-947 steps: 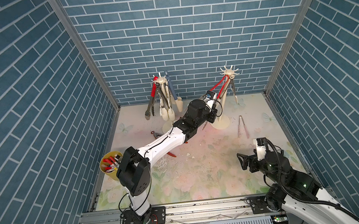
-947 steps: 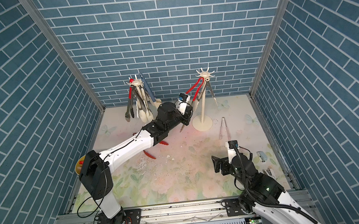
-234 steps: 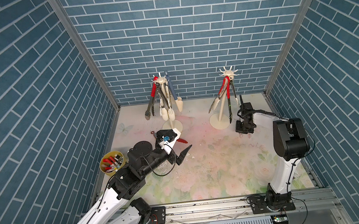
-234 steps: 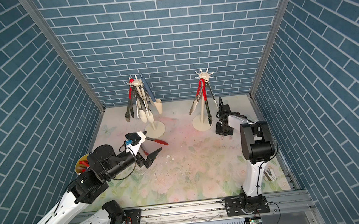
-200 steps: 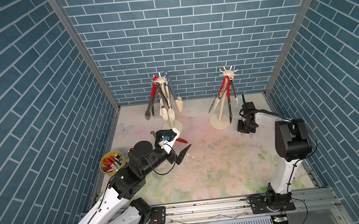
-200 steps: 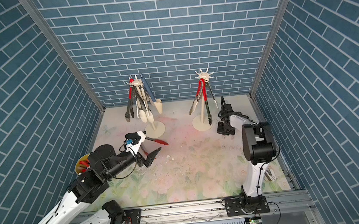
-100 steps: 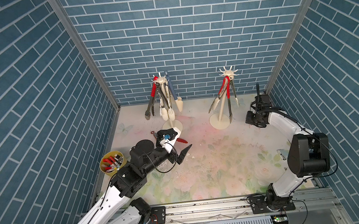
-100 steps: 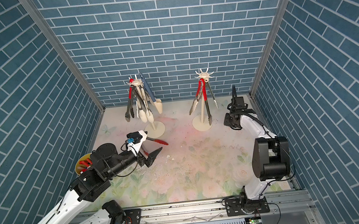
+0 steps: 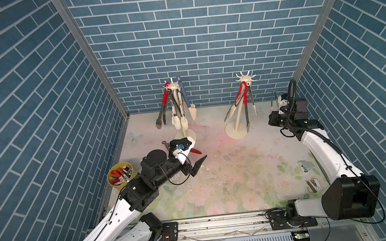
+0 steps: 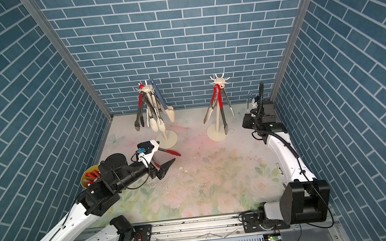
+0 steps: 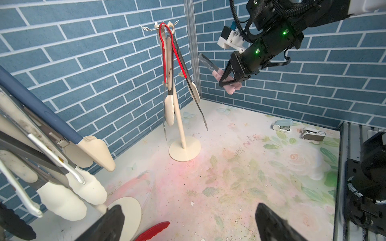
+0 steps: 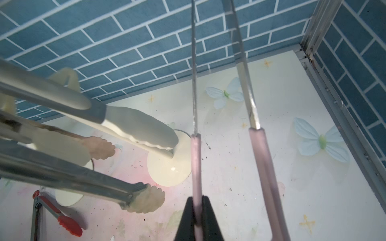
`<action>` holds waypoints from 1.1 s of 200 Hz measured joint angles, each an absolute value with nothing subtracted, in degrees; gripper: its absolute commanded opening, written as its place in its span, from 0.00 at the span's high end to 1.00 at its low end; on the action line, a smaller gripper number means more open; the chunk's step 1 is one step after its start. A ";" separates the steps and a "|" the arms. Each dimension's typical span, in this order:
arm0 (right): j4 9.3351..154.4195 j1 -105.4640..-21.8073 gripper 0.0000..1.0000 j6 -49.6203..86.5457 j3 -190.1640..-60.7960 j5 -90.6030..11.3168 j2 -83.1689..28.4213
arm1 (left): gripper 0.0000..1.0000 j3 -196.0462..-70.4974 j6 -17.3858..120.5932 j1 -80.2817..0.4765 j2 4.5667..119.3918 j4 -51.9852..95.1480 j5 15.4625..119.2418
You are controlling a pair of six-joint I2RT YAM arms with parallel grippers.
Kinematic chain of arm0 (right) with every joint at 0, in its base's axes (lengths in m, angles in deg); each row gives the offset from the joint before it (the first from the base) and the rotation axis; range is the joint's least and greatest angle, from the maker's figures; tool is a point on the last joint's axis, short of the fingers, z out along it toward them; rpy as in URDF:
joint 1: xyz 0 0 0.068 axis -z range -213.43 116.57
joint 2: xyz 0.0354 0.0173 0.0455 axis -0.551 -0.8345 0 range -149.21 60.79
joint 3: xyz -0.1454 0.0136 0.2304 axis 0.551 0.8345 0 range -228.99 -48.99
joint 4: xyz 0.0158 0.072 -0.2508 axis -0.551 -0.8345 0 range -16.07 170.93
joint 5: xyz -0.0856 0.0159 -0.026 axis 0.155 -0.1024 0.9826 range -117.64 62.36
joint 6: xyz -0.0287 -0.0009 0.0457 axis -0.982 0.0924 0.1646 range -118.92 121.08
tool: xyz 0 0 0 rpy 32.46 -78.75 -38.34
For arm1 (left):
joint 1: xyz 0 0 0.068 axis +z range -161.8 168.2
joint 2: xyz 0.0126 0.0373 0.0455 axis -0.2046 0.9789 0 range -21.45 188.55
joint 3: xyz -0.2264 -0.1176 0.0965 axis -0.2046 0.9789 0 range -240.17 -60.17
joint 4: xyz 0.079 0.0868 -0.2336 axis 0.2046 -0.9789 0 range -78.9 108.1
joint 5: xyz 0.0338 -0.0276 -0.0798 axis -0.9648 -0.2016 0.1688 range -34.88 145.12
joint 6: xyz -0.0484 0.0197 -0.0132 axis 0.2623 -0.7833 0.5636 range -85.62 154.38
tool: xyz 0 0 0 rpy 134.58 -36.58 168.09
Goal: Hang food tongs on kitchen utensil racks
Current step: Pick up the food tongs from the center of the board, then hang the food tongs on the rack.
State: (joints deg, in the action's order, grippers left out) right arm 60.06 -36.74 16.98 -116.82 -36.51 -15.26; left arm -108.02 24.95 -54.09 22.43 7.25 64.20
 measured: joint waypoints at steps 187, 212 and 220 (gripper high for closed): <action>81.90 -36.74 1.00 5.46 -103.23 -57.84 -5.27 | 0.01 -108.02 24.93 -54.09 23.26 7.25 64.51; 83.23 -36.74 1.00 4.96 -103.23 -60.37 -5.25 | 0.01 -108.02 24.93 -54.09 23.26 7.25 64.86; 83.47 -36.74 1.00 4.78 -103.25 -61.01 -5.27 | 0.01 -108.02 24.91 -54.09 23.26 7.25 64.84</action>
State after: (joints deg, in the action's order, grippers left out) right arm 83.47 -36.74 4.78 -103.25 -61.01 -5.27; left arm -108.02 24.91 -54.09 23.26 7.25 64.84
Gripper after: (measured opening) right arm 0.081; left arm 0.994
